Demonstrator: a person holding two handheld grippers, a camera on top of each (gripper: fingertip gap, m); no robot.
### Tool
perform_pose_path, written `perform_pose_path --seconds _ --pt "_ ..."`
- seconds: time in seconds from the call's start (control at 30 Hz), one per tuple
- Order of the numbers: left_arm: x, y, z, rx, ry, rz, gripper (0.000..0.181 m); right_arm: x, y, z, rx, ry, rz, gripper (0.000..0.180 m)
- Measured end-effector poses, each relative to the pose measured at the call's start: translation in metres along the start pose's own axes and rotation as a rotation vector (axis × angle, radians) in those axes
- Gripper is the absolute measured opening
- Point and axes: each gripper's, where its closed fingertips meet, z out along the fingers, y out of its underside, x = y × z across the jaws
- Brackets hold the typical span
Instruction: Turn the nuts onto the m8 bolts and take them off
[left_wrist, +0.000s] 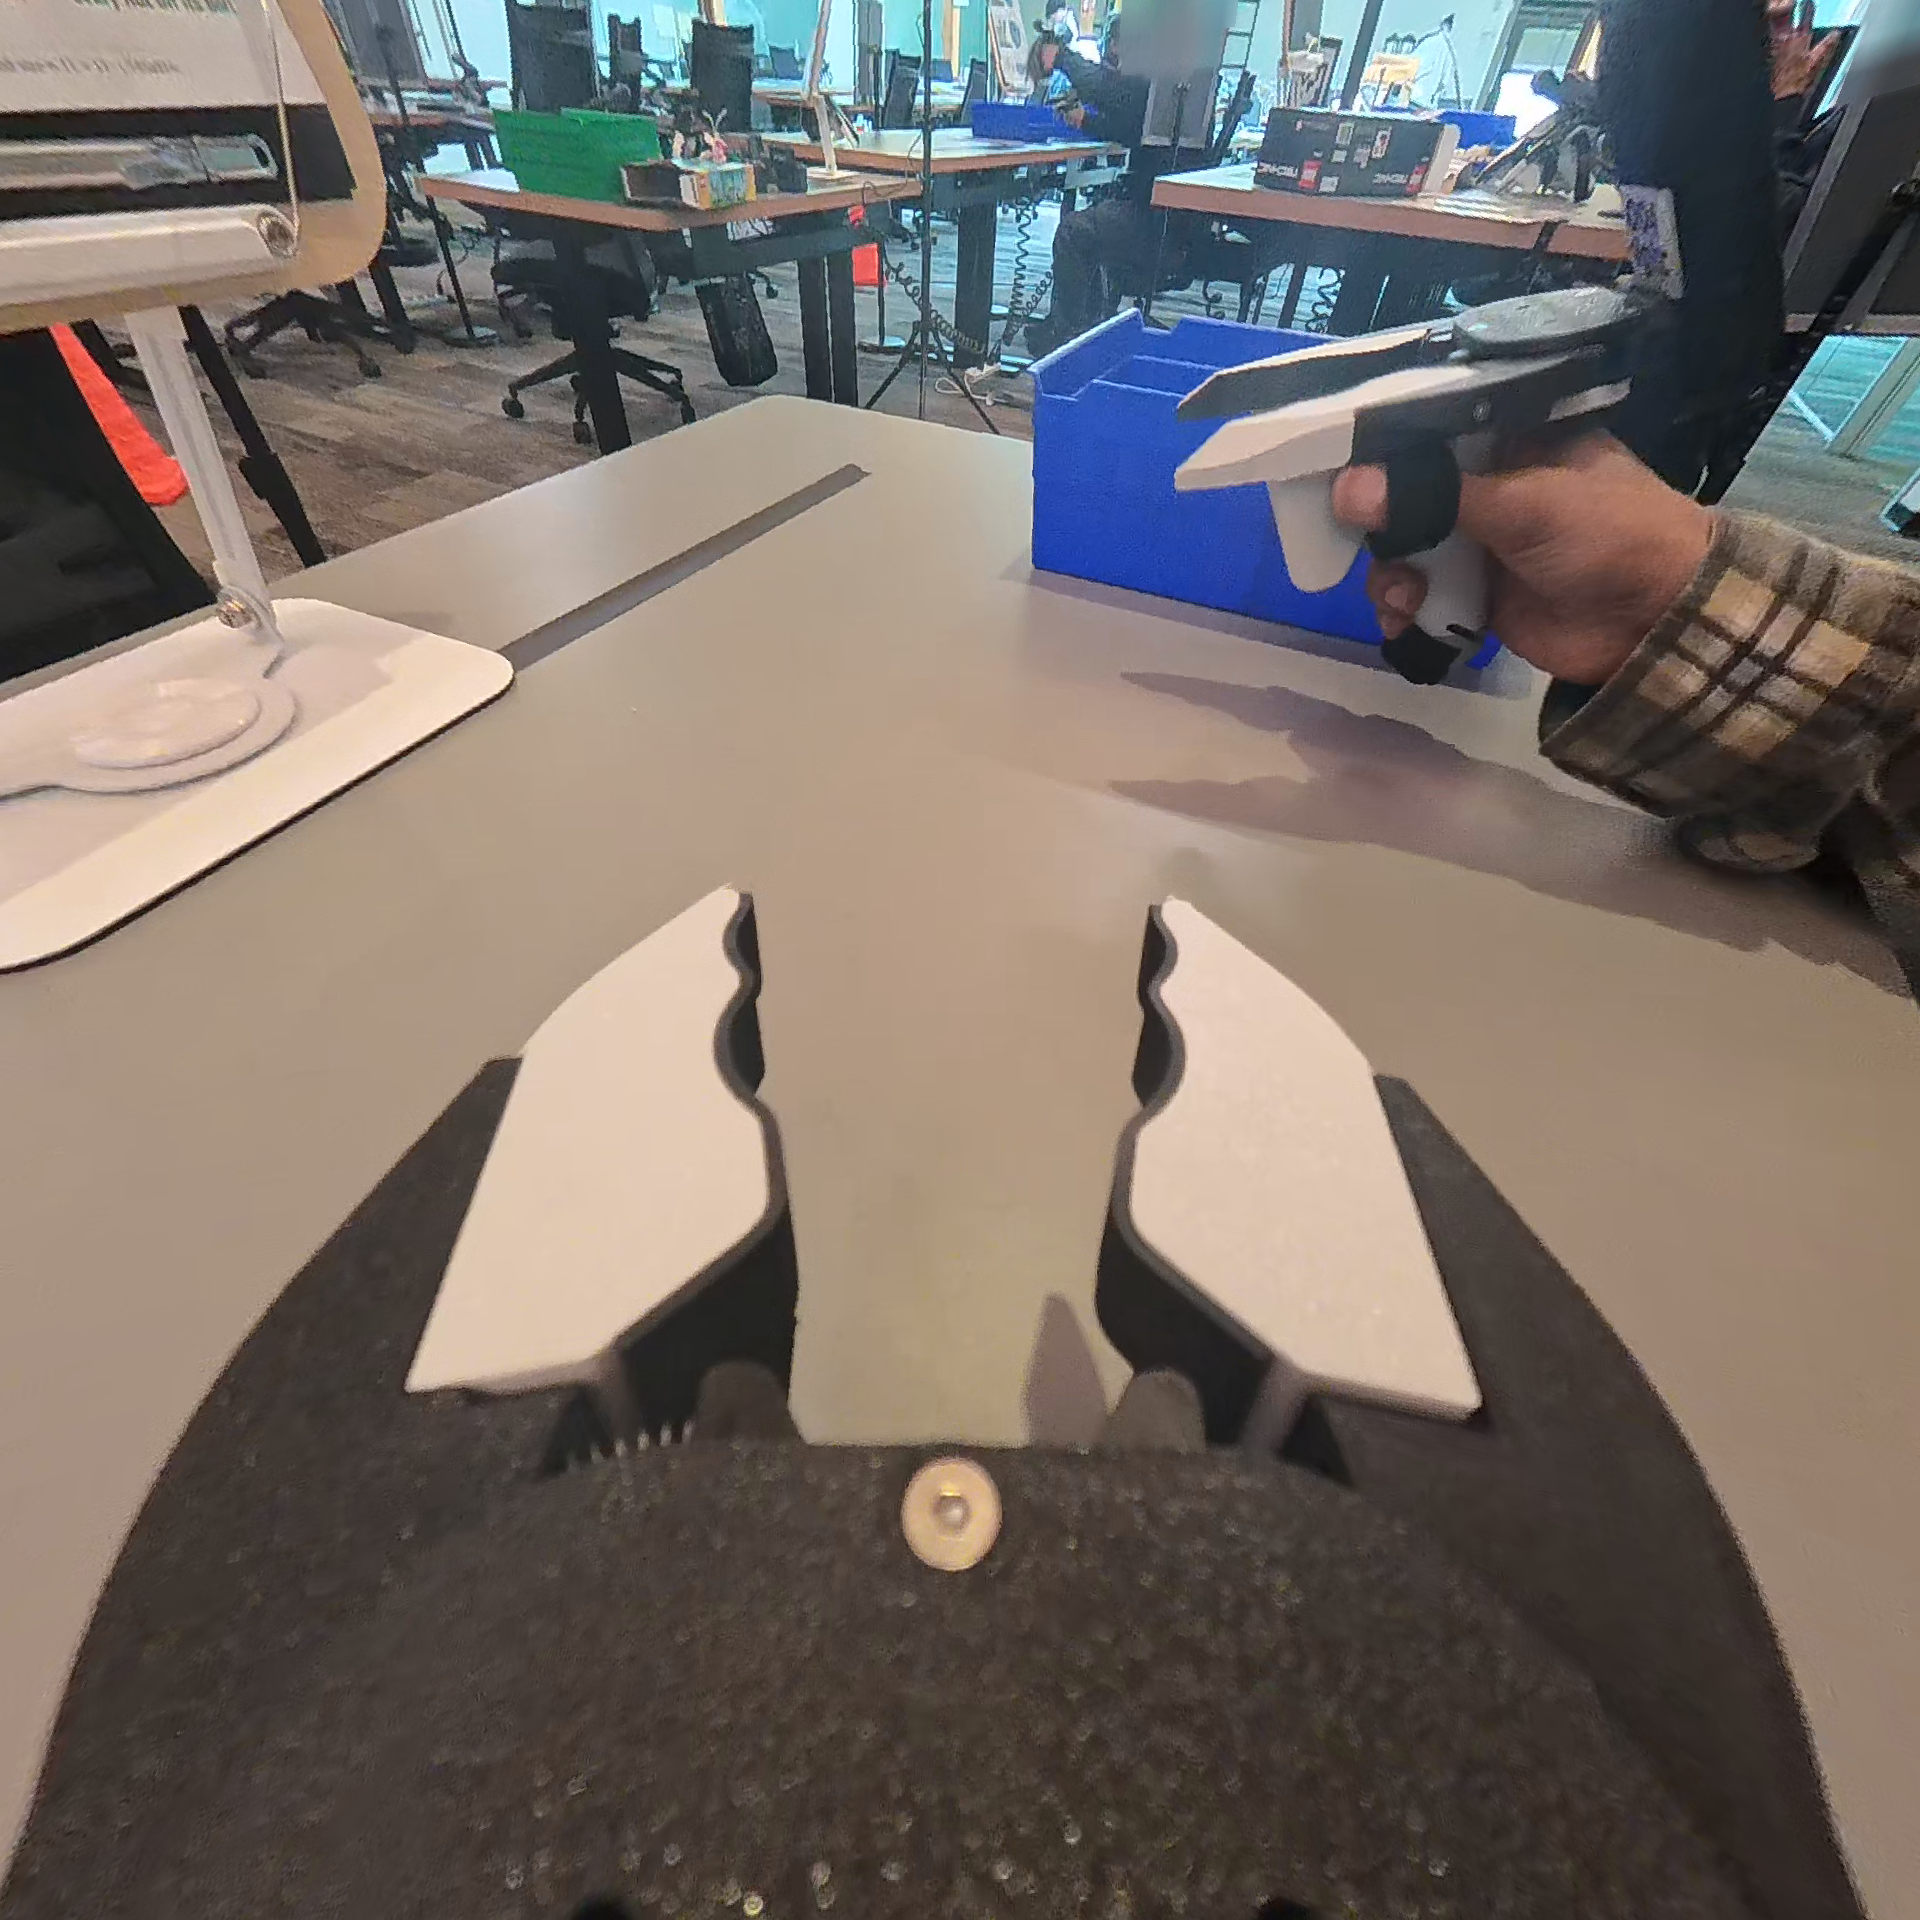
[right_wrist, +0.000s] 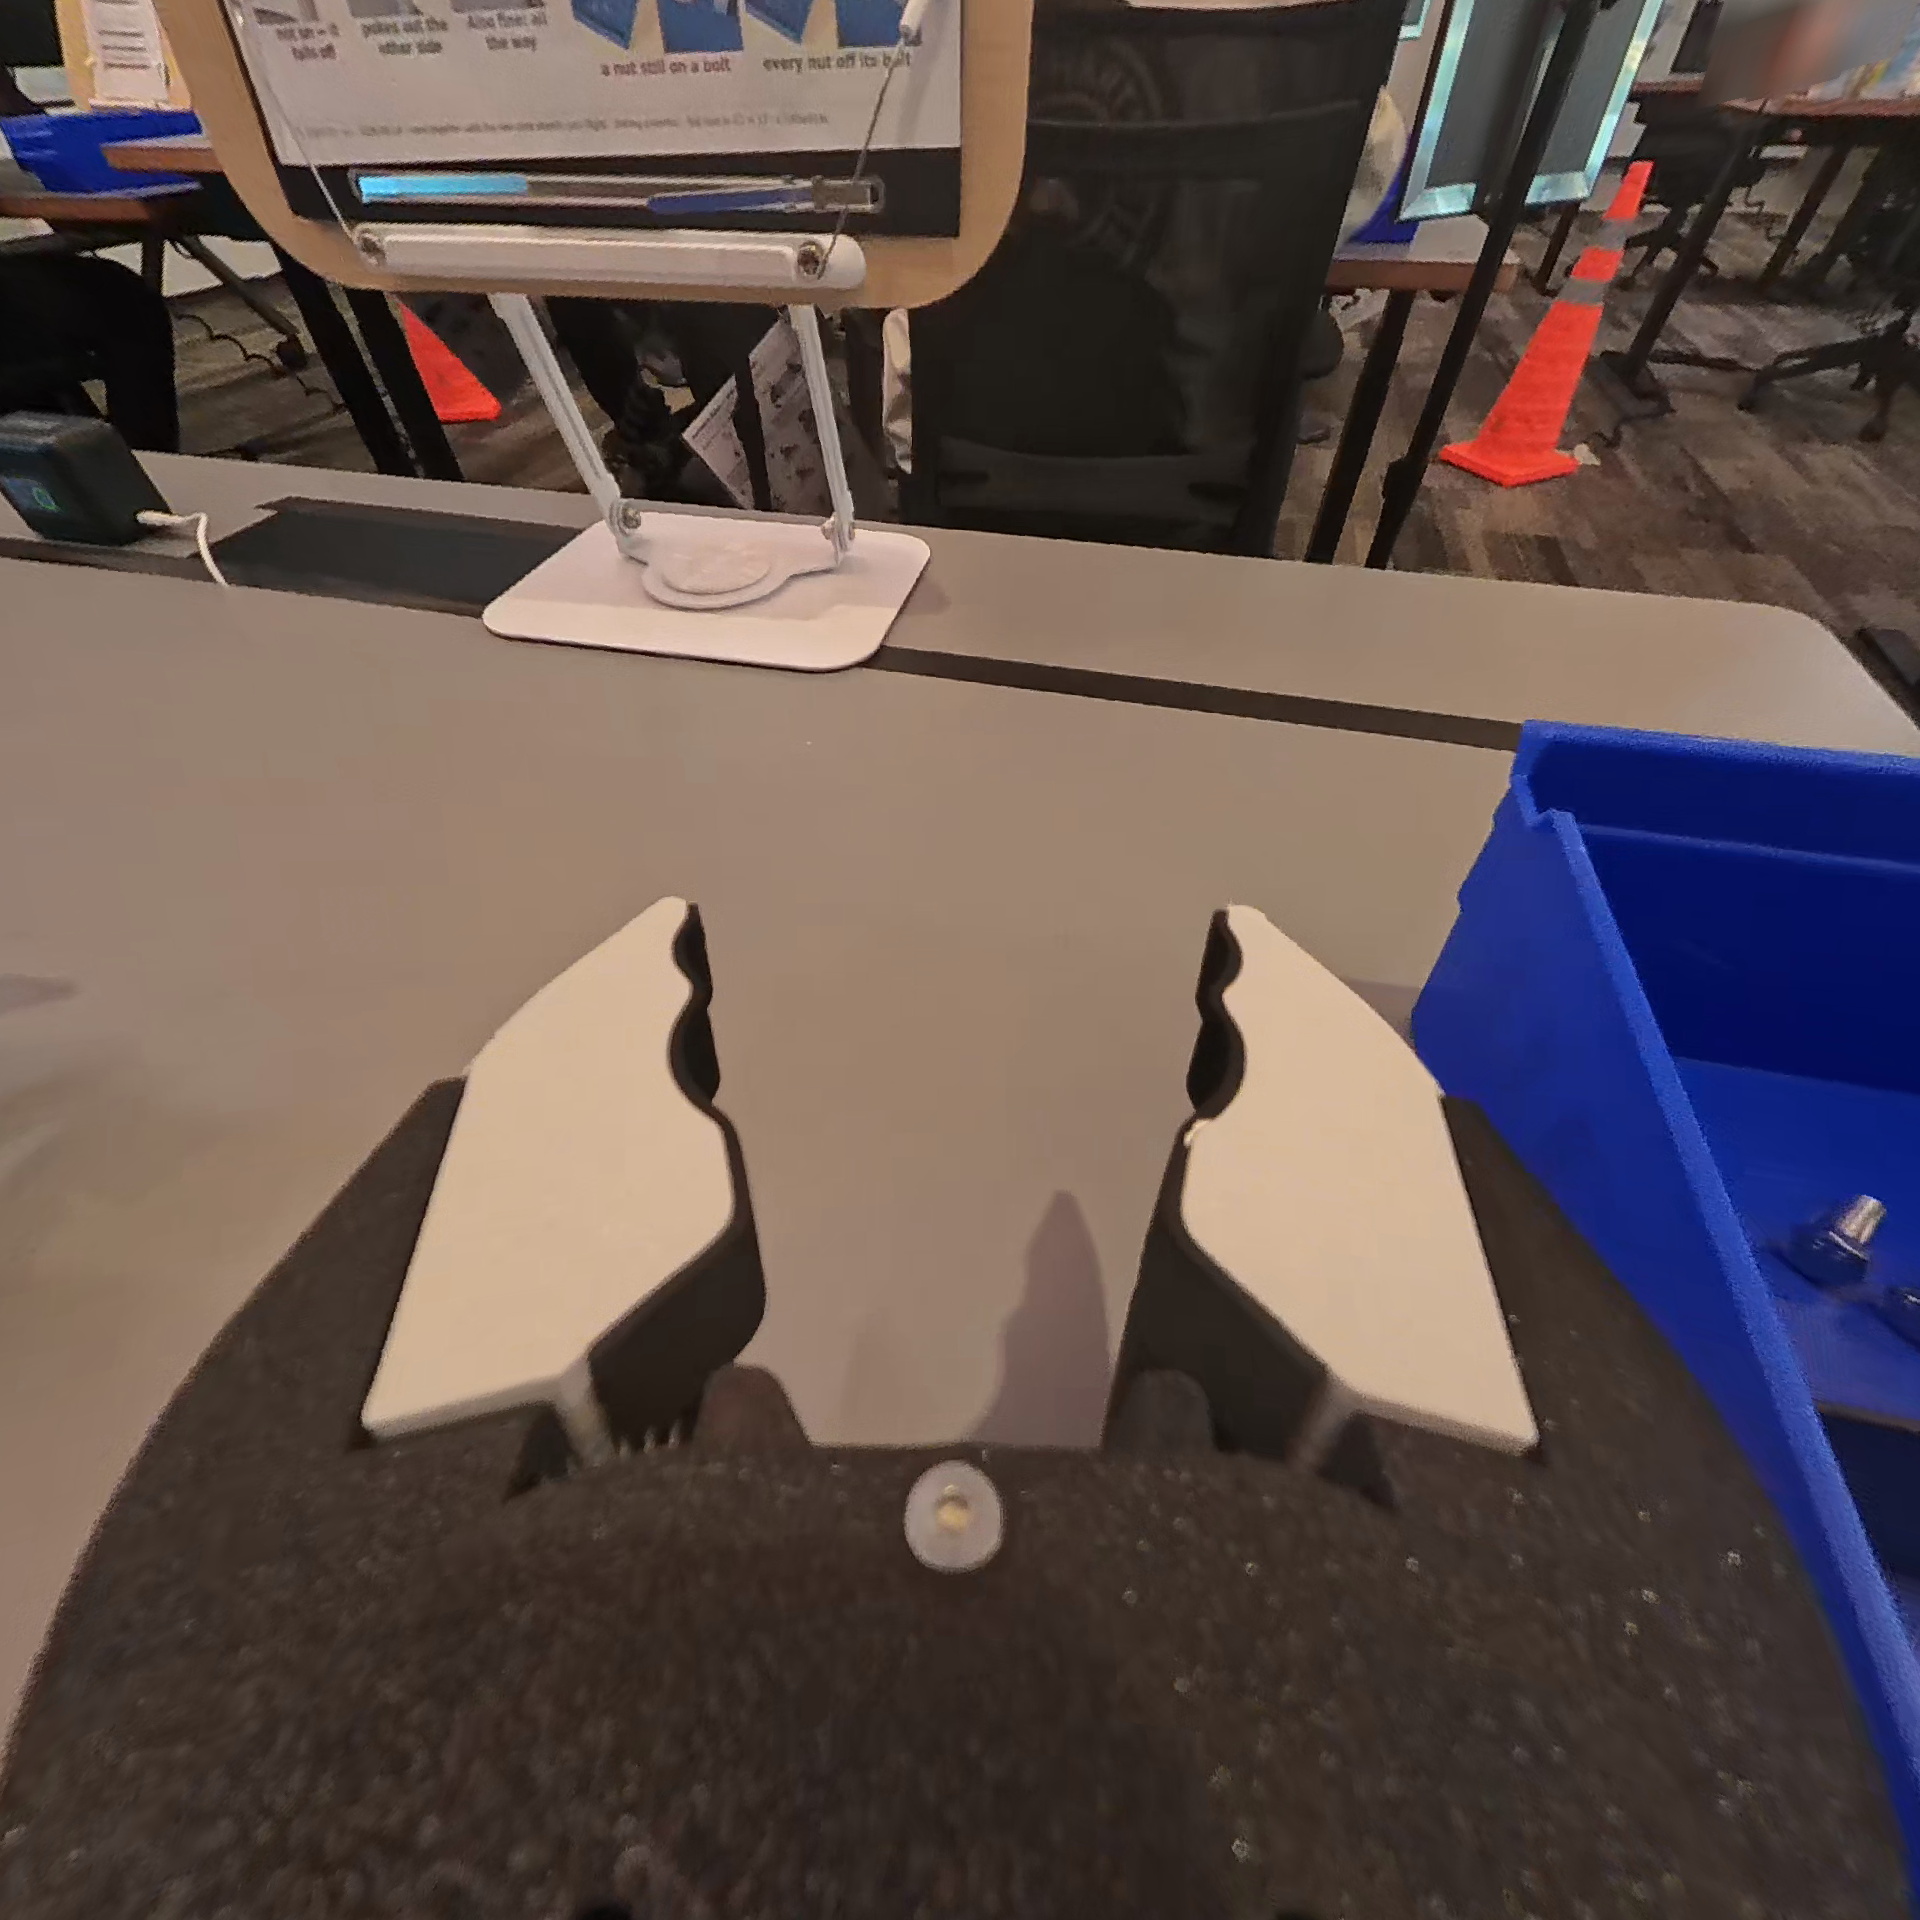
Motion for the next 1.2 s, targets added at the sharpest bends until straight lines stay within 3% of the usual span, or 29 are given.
perform_pose_path --seconds 0.4,0.7,0.93,1.07,1.2 --pt "0.012 0.008 0.013 -0.060 0.057 -0.028 0.070 -0.009 -0.023 0.006 -0.084 0.032 -0.048 0.089" --pt "0.004 0.001 0.002 -0.030 0.033 -0.038 0.070 0.006 -0.068 -0.026 -0.072 0.077 -0.211 0.090" --pt "-0.002 -0.002 -0.008 -0.014 -0.001 -0.039 0.068 0.101 -0.085 -0.072 -0.297 0.194 -0.313 0.088" --pt "0.000 0.000 -0.006 -0.039 -0.011 -0.011 0.068 0.181 -0.075 -0.102 -0.496 0.271 -0.232 0.087" --pt "0.005 -0.001 -0.003 -0.050 -0.007 0.016 0.069 0.244 -0.038 -0.127 -0.740 0.276 -0.063 0.086"
